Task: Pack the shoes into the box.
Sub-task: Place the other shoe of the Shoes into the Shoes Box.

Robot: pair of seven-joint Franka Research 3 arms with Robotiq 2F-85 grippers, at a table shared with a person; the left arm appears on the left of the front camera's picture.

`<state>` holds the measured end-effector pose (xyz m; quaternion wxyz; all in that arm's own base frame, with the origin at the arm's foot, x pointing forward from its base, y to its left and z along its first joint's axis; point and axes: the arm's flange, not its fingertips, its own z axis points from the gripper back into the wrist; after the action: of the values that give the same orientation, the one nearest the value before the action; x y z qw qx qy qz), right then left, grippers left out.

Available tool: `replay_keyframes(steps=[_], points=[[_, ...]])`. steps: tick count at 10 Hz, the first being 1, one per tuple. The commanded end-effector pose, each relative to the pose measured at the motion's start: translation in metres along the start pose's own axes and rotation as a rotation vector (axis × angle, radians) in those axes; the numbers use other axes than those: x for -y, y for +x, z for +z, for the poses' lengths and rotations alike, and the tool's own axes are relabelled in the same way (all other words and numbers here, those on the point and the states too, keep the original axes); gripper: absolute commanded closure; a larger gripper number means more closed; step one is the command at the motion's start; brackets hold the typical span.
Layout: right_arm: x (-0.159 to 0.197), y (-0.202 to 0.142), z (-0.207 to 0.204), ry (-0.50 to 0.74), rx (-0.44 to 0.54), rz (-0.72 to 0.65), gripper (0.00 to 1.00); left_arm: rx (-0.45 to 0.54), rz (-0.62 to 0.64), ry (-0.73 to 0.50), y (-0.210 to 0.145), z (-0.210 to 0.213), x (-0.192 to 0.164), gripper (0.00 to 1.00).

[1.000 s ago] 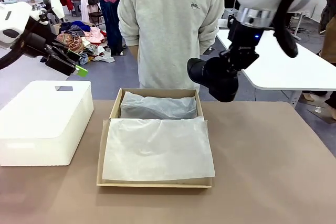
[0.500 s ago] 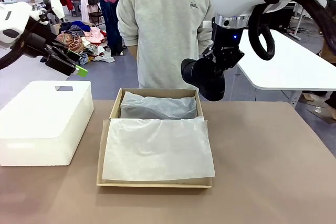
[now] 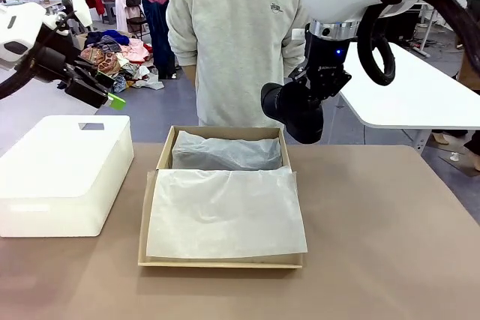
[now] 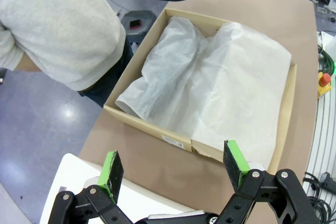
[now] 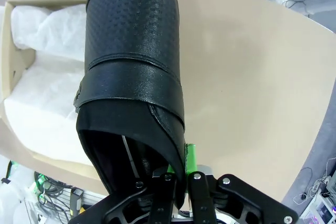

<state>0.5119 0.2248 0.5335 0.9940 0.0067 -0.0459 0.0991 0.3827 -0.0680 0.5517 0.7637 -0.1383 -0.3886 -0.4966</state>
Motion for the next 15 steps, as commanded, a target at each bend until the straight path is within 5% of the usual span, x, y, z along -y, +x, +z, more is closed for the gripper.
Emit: replay_keyframes(steps=[1,6,9,12,15], points=[[-0.013,0.001,0.005,0.016,0.026,-0.078,1.00,0.016,-0.011,-0.011,0.000,0.000,-0.003,0.00],[-0.080,-0.009,0.019,-0.065,-0.041,-0.645,1.00,0.016,-0.011,-0.011,0.000,0.000,-0.003,0.00],[-0.125,0.000,0.019,-0.043,-0.026,-0.842,1.00,0.016,-0.011,-0.011,0.000,0.000,-0.003,0.00],[-0.156,0.004,0.012,-0.060,0.039,-0.842,1.00,0.016,-0.011,-0.011,0.000,0.000,-0.003,0.00],[-0.139,-0.007,0.006,-0.034,-0.029,-0.847,1.00,0.016,-0.011,-0.011,0.000,0.000,-0.003,0.00]])
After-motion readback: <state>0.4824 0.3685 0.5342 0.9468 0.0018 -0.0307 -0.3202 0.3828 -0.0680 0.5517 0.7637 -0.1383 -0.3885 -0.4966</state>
